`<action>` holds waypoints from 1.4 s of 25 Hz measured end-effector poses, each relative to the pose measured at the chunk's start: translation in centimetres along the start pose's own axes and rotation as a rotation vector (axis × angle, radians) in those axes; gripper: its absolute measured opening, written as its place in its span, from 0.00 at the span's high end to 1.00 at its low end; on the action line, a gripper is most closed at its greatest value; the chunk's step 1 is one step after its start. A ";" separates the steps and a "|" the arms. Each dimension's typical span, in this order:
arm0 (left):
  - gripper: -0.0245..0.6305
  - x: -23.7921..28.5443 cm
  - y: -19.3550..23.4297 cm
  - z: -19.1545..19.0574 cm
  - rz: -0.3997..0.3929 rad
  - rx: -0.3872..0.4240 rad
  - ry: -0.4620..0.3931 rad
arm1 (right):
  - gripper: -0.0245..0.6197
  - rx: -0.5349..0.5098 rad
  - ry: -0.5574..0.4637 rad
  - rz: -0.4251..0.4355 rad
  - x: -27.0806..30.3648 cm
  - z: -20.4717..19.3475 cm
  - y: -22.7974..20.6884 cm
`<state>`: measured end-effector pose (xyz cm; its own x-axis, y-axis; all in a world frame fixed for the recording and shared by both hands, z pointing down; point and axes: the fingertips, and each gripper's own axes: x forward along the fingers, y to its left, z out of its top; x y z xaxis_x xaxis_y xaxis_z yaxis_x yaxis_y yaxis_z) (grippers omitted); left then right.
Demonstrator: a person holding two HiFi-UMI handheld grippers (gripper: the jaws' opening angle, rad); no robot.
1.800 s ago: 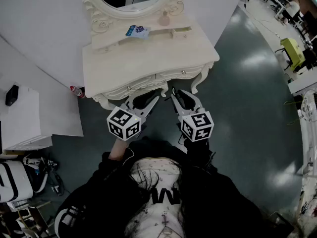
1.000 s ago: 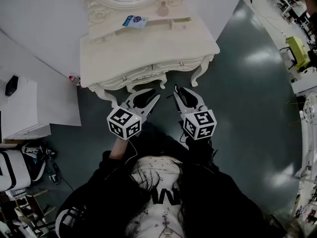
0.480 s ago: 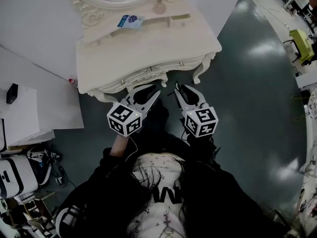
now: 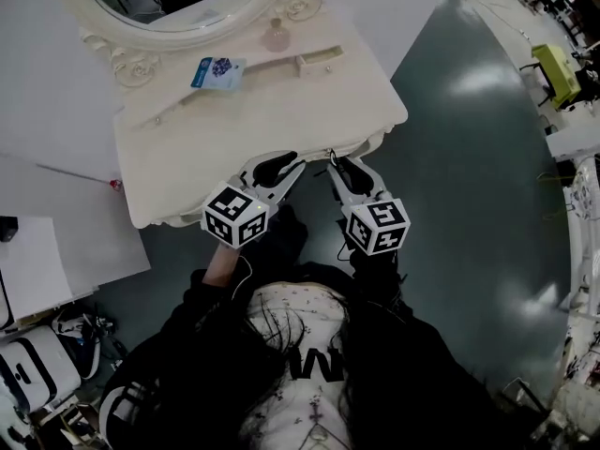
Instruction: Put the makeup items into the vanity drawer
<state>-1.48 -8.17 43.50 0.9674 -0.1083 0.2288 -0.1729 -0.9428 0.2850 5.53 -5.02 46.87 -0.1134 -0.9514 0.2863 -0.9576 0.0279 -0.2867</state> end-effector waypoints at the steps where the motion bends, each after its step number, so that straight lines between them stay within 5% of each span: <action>1: 0.83 0.7 0.8 0.4 -0.009 0.000 0.003 | 0.78 0.001 0.004 -0.005 0.9 0.4 -0.6; 9: 0.83 4.5 6.7 2.5 -0.059 0.009 0.015 | 0.78 0.006 0.012 -0.056 7.4 2.9 -4.3; 20: 0.83 6.0 11.5 3.5 -0.003 -0.038 0.010 | 0.78 -0.003 0.058 -0.015 12.4 4.2 -5.8; 35: 0.83 9.4 15.7 5.0 0.295 -0.143 -0.066 | 0.78 -0.114 0.194 0.240 19.5 5.8 -10.1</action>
<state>5.85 -25.61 45.48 0.8809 -0.3945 0.2614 -0.4669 -0.8146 0.3441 14.58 -25.61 50.00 -0.3772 -0.8375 0.3953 -0.9197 0.2889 -0.2658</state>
